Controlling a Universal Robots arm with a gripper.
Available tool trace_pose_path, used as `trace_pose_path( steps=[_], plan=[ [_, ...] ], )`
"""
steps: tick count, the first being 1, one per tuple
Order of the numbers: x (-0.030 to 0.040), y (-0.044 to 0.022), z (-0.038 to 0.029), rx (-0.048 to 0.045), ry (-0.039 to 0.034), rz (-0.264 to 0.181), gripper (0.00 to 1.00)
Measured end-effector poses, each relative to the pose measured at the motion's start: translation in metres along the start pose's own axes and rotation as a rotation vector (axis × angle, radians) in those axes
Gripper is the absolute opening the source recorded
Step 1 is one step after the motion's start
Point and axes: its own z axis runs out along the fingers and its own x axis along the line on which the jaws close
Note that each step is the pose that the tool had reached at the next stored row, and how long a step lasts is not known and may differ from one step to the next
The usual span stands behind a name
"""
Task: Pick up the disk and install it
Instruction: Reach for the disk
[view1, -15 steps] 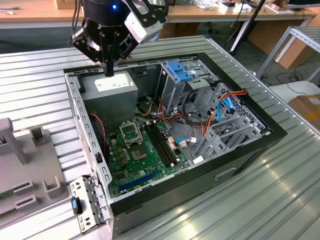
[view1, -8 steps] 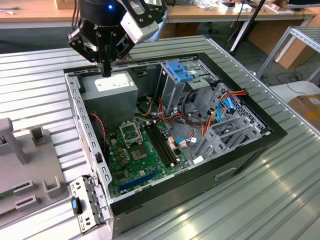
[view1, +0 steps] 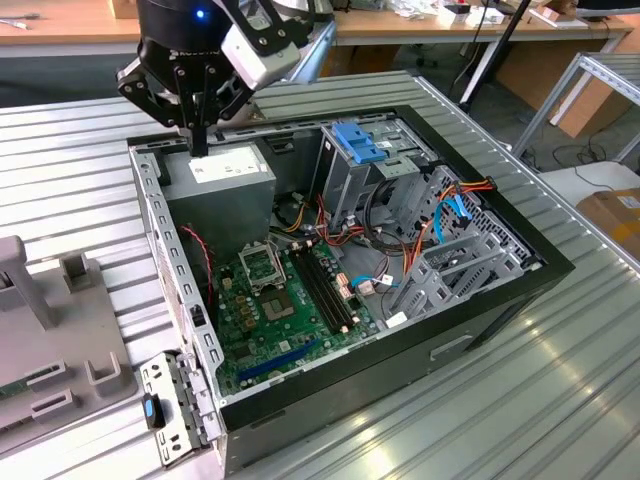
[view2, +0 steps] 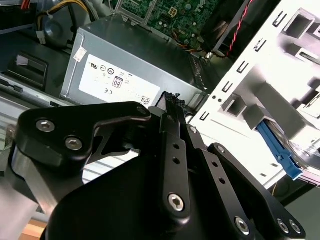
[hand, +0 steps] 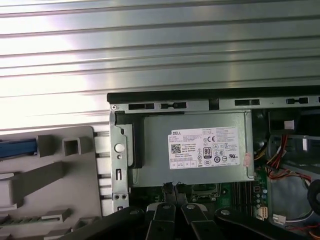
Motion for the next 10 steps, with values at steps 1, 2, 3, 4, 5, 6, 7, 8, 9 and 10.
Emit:
trace_pose_path(
  steps=[1,2,3,4,5,6,7,8,9,10],
  plan=[
    [0.0016,-0.0001,0.0,0.0,0.0001,0.0,0.11],
    [0.0034,-0.0002,-0.0001,0.0,0.0,0.0,0.11],
    [0.005,-0.0004,-0.0001,0.0001,0.0,0.0,0.11],
    [0.0088,-0.0006,-0.0001,0.0,0.0,0.0,0.11],
    [0.0106,-0.0008,-0.0001,-0.0001,0.0,0.0,0.11],
    [0.0106,-0.0008,-0.0001,-0.0001,0.0,0.0,0.11],
    [0.0106,-0.0008,-0.0002,0.0,0.0,0.0,0.11],
    [0.0108,-0.0008,-0.0002,0.0,0.0,0.0,0.11],
    [0.0112,-0.0008,-0.0002,0.0,0.0,0.0,0.11],
    [0.0118,-0.0009,-0.0002,0.0,0.0,0.0,0.11]
  ],
)
